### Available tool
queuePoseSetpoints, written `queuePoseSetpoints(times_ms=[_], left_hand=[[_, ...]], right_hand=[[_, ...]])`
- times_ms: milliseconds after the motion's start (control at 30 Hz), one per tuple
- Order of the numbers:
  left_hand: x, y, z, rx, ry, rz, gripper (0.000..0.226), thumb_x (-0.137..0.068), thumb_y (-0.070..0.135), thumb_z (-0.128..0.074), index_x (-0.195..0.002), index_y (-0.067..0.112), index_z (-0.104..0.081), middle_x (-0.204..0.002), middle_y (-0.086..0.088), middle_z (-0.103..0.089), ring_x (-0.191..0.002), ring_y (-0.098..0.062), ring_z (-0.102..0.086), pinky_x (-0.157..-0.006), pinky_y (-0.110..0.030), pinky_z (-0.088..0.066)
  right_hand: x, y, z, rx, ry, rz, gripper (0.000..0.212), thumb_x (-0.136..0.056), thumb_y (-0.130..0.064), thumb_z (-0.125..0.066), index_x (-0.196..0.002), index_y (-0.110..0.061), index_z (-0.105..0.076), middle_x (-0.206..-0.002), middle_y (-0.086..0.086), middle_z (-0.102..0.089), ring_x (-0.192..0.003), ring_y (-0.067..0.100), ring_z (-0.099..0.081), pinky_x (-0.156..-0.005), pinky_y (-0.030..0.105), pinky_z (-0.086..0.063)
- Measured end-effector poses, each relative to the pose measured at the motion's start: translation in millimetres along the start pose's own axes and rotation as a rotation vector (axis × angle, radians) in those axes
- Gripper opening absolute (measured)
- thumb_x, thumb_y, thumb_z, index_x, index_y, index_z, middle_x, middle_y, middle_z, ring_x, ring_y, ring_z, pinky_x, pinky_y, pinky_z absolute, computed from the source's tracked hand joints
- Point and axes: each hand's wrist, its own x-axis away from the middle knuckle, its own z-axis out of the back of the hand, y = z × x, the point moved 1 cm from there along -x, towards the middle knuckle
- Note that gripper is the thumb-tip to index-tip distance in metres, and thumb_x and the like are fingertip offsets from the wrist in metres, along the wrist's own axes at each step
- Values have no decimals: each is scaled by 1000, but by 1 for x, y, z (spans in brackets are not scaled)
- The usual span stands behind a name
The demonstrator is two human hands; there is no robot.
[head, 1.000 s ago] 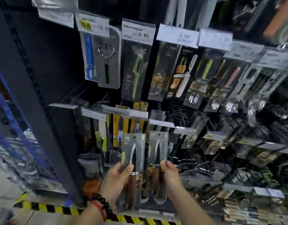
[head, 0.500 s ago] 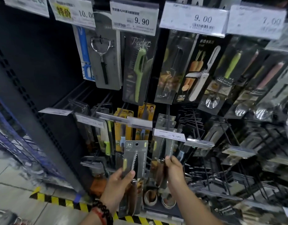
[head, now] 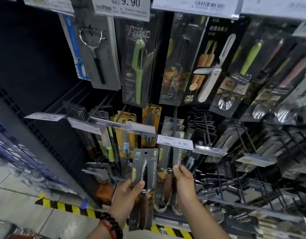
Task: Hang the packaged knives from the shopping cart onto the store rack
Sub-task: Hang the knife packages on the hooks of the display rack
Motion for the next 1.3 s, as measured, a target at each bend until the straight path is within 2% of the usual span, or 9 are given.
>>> queuePoseSetpoints(times_ms=[100,233,367,467,600,800,1033,1200,1300], left_hand=[[-1,-3,2,8,32,-6,11,-90,31,-63,-94,21,-66,-101,4,-66,-95,-10,-59,-82,-30,-40],[-2,-8,7,47,39,4,12,-90,33,-63,-98,24,-63,-104,11,-60,-98,-8,-55,-89,-33,-35],[-2,-11,11,82,18,4,5,-89,31,-63,-94,29,-61,-101,15,-59,-91,0,-52,-91,-33,-34],[-3,-12,13,66,25,5,7,-90,30,-63,-96,27,-64,-104,11,-62,-94,-2,-54,-90,-32,-35],[-6,-21,18,40,38,20,22,-87,34,-66,-104,21,-71,-108,0,-68,-104,-16,-61,-88,-33,-44],[-5,-25,21,-11,-13,20,36,-75,45,-68,-106,26,-70,-105,5,-72,-106,-18,-63,-99,-41,-46],[-5,-20,5,-45,-77,-20,12,-88,41,-59,-96,32,-62,-104,8,-64,-97,-7,-58,-80,-22,-45],[-11,-17,-14,-137,-88,-74,11,-93,35,-56,-96,28,-64,-97,13,-67,-91,-2,-60,-69,-16,-43],[-14,-14,-25,-123,-133,-130,14,-93,33,-58,-101,27,-68,-99,13,-72,-93,0,-65,-76,-17,-46]], right_hand=[[1,5,0,15,11,-23,19,-99,-21,-54,-90,-11,-66,-97,6,-68,-101,26,-61,-92,33,-46],[-8,18,3,43,28,-44,22,-98,-28,-55,-91,-14,-70,-103,16,-71,-104,35,-65,-102,53,-47],[-16,17,0,48,57,-65,37,-98,-29,-56,-124,-3,-60,-126,14,-63,-120,31,-57,-106,45,-43],[-28,14,-4,77,20,-43,22,-100,-30,-53,-99,-10,-62,-110,14,-65,-114,38,-60,-100,45,-45],[-47,0,-14,68,47,-72,44,-102,-30,-49,-141,-10,-44,-133,6,-52,-135,29,-43,-112,39,-30],[-81,-16,-23,108,46,-71,21,-104,-18,-43,-114,-12,-61,-95,3,-69,-86,16,-64,-82,32,-51],[-75,-9,-6,207,116,-38,37,-100,-26,-53,-134,-12,-48,-133,9,-54,-115,26,-50,-106,44,-36],[-25,13,10,116,-99,-24,24,-98,-25,-54,-114,-10,-64,-107,12,-70,-93,27,-65,-80,37,-51],[2,8,10,106,-268,37,26,-99,-24,-53,-112,-8,-68,-111,12,-72,-105,28,-68,-91,38,-52]])
